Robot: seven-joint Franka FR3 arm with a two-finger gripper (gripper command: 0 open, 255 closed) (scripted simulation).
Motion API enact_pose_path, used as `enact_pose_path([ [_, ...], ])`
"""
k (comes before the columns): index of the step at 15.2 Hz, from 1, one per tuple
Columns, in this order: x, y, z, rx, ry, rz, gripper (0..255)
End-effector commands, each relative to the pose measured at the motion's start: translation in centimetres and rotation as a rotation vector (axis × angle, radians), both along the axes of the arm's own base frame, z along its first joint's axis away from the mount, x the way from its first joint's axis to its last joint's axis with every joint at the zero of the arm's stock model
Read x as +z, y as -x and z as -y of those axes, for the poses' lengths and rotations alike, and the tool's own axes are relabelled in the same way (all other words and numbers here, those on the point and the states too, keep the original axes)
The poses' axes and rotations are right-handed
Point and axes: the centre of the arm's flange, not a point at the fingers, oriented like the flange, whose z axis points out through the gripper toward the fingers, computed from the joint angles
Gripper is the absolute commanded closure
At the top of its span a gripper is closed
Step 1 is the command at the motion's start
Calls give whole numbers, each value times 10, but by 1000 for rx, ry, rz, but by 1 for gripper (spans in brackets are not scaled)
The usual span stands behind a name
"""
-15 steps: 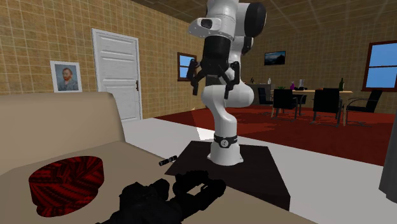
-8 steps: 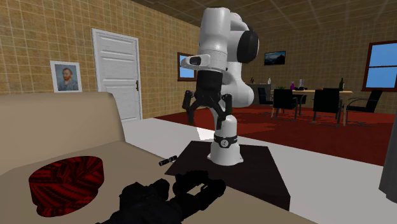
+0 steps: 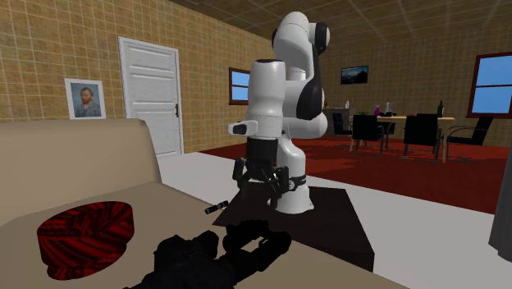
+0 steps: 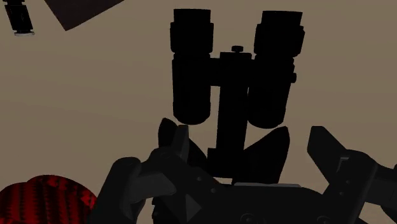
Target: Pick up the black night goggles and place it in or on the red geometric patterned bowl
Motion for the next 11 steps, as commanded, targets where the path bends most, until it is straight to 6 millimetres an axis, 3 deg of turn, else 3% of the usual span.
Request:
enact_pose_path([
  [1,-21,3,7,-36,-8,-3,0],
  [8,-58,1,9,-36,-8,-3,0],
  [11,-61,1,9,-36,-8,-3,0],
])
